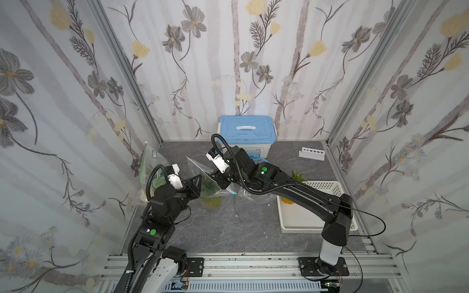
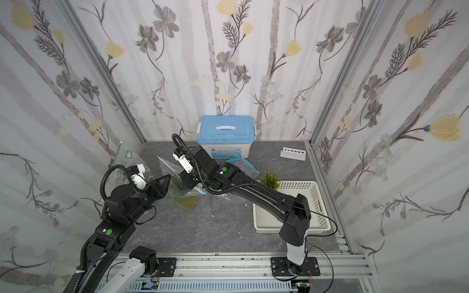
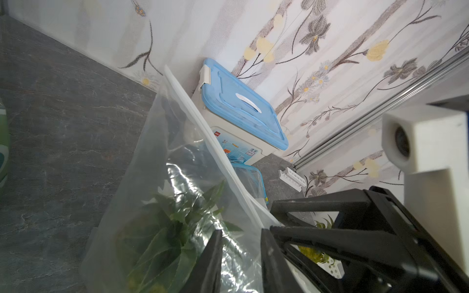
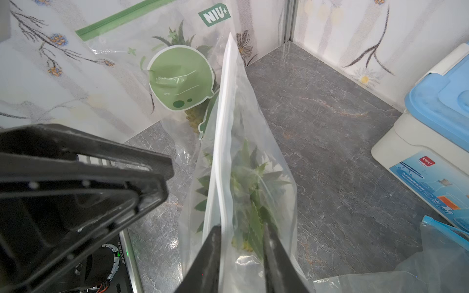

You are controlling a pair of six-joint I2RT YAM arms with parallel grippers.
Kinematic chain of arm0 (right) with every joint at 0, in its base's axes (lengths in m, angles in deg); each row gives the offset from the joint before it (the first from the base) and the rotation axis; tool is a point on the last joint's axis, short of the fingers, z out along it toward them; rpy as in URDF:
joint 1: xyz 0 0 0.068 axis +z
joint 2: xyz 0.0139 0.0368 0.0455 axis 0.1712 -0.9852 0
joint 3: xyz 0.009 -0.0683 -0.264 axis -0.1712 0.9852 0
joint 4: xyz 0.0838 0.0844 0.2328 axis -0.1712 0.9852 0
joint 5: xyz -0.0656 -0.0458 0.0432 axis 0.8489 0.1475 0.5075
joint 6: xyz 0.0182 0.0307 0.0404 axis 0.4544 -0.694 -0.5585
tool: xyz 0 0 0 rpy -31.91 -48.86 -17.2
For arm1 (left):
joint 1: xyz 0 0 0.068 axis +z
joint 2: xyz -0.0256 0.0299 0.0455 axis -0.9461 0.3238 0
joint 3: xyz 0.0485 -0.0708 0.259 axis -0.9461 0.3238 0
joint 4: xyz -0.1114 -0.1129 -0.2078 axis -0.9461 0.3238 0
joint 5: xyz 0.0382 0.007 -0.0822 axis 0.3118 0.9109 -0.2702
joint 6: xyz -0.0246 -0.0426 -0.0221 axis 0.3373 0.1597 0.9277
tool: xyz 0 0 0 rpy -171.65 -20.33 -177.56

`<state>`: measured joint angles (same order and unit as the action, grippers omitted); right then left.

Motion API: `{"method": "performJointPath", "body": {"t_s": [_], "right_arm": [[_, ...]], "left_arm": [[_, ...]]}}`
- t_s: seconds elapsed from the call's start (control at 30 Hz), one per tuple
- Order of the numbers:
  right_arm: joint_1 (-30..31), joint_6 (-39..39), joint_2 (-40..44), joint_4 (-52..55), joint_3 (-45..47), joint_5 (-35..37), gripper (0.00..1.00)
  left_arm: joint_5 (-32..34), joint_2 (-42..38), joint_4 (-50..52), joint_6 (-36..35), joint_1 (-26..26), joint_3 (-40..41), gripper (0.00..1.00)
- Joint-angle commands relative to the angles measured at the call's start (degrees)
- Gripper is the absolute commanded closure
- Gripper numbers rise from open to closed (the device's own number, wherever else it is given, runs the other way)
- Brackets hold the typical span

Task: Open the zip-top bag and take out the pineapple
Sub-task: Open the zipper of the food storage bag at the center of the board.

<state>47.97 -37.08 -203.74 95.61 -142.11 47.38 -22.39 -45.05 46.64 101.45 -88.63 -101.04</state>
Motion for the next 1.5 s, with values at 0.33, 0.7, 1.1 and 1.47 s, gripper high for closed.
{"method": "performJointPath", "body": {"t_s": [0.33, 0.7, 1.1, 1.47], "right_arm": [[-0.87, -0.69, -0.87, -2.28, -0.13, -1.43, 1.0], [1.43, -1.43, 1.78, -7.01, 2.9, -1.78, 1.0], [2.56, -2.28, 2.46, -7.14, 2.72, 3.45, 1.0], [3.78, -1.33, 3.22, -7.38, 2.39, 3.2, 1.0]], "left_arm": [[-4.39, 1.86, -2.6, 1.7, 0.2, -0.78, 0.52], [-10.01, 4.19, -5.07, 8.09, 0.18, -1.75, 0.4], [-9.27, 4.32, -3.88, 9.06, 0.2, -0.2, 0.58], [-7.55, 5.92, -3.84, 7.63, 0.2, 0.21, 0.62]]}}
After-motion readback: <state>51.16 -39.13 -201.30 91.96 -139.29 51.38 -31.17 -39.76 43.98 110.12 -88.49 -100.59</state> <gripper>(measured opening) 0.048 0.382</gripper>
